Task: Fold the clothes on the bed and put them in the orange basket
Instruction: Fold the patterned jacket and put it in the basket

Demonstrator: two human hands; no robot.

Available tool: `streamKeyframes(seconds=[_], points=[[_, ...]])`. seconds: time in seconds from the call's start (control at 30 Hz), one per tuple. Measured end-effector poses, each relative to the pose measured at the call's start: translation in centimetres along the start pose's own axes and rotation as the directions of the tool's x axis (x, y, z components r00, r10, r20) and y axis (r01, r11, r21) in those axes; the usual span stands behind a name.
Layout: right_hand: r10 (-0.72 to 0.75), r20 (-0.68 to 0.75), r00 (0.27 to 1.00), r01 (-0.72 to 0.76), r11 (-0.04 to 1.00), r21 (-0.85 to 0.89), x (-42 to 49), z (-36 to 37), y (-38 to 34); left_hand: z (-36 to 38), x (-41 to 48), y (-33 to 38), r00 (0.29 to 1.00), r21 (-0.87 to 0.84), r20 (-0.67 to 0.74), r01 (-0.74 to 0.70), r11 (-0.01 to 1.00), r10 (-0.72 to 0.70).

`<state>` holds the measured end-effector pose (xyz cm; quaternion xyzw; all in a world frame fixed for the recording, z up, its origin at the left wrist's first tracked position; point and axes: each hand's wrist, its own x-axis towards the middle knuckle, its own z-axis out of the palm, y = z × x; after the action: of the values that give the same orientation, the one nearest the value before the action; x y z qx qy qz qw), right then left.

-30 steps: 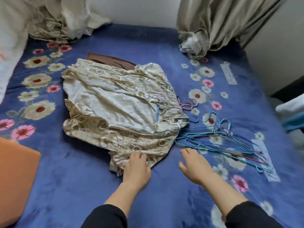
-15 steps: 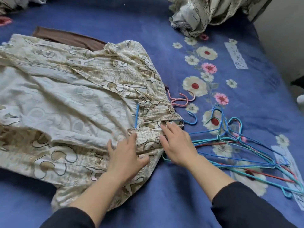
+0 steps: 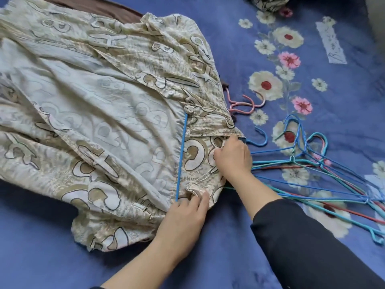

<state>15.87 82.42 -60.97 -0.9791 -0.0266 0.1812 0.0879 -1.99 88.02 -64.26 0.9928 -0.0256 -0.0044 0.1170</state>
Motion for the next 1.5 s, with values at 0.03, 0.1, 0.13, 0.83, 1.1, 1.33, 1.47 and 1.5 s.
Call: streamKeyframes(seconds=[0.03,0.1,0.13,0.83,1.1,1.33,1.47,1.5], points=[[0.000,0.011,1.000,0.001,1.000,-0.016,0.1,0.0,0.0,-0.2,-0.1,0.0,1.000,0.004,0.006,-0.006,1.000,0.006],[0.017,0.048,0.999,-0.016,1.000,-0.020,-0.1,-0.1,-0.2,-0.9,-0.2,0.2,1.000,-0.002,0.020,0.001,1.000,-0.001],[0.039,0.071,0.997,-0.039,0.999,-0.010,-0.1,-0.2,-0.2,-1.1,-0.3,0.4,1.000,-0.017,0.026,0.014,1.000,-0.014],[0.167,0.293,0.941,-0.330,0.270,0.905,-3.2,-4.0,-3.2,-4.2,-7.7,-1.5,0.906,-0.182,0.285,0.371,0.910,-0.313],[-0.172,0.358,0.918,-0.029,0.871,0.491,-6.7,-4.7,12.7,-4.0,-5.3,-4.6,0.705,-0.415,0.412,0.709,0.570,-0.577],[-0.040,0.335,0.941,0.025,0.998,0.050,-1.5,-10.6,19.1,-3.7,-6.1,-5.1,0.785,-0.520,0.345,0.616,0.591,-0.515],[0.148,-0.104,0.984,-0.161,0.979,-0.129,1.3,-9.2,18.9,-3.5,-6.4,-5.1,0.794,-0.572,0.336,0.600,0.560,-0.507],[0.135,-0.102,0.986,-0.145,0.985,-0.091,1.2,-8.2,17.7,-3.6,-6.4,-5.1,0.797,-0.580,0.330,0.594,0.557,-0.506]])
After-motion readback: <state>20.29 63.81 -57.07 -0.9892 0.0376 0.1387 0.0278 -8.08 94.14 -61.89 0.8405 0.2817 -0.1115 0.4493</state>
